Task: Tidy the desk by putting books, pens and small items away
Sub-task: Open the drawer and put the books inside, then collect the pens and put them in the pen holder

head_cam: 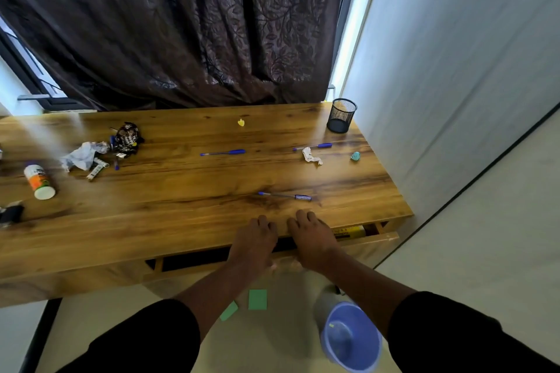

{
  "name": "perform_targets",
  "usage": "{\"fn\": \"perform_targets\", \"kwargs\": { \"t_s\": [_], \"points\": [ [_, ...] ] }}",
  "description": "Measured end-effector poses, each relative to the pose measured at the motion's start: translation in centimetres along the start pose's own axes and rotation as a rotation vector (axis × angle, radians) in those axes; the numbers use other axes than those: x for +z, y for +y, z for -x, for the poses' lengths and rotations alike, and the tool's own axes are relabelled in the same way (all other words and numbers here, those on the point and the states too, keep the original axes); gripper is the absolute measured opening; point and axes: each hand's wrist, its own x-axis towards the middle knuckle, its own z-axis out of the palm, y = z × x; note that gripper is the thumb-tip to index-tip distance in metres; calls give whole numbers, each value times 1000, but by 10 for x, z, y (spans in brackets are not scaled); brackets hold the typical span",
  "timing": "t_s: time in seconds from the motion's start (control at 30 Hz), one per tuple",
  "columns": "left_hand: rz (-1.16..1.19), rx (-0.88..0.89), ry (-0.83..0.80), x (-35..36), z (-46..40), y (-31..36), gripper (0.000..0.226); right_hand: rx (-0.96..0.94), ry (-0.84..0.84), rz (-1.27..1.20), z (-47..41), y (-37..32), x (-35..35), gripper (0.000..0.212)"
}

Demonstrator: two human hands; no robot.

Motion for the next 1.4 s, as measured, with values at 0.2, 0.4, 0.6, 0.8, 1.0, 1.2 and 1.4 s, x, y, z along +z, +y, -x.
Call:
{"fn": "perform_targets", "kwargs": {
  "t_s": [0.2, 0.4, 0.6, 0.8, 1.0, 1.2, 1.4],
  "points": [
    [13, 61, 30, 1, -14, -4, 63, 132, 55, -34, -6, -13, 4, 53],
    [-58, 160, 202, 27, -31, -5, 38, 166, 143, -28, -13, -15, 9, 44],
    [-125, 234, 300, 36, -38, -12, 15, 151, 241, 6, -18, -13, 15, 27],
    [-157, 259, 356, 42, -35, -11, 34, 172, 246, -39, -13, -12, 14, 25],
    [-207, 305, 424, 33, -38, -17, 38, 211, 134, -32, -16, -16, 4, 31],
    [88, 545, 386, 22, -60, -46, 33, 158, -71, -107, -39, 3, -51, 28],
    [320, 196, 301, -19, -82, -72, 40, 166, -26, -135, -73, 49, -60, 47]
  ]
}}
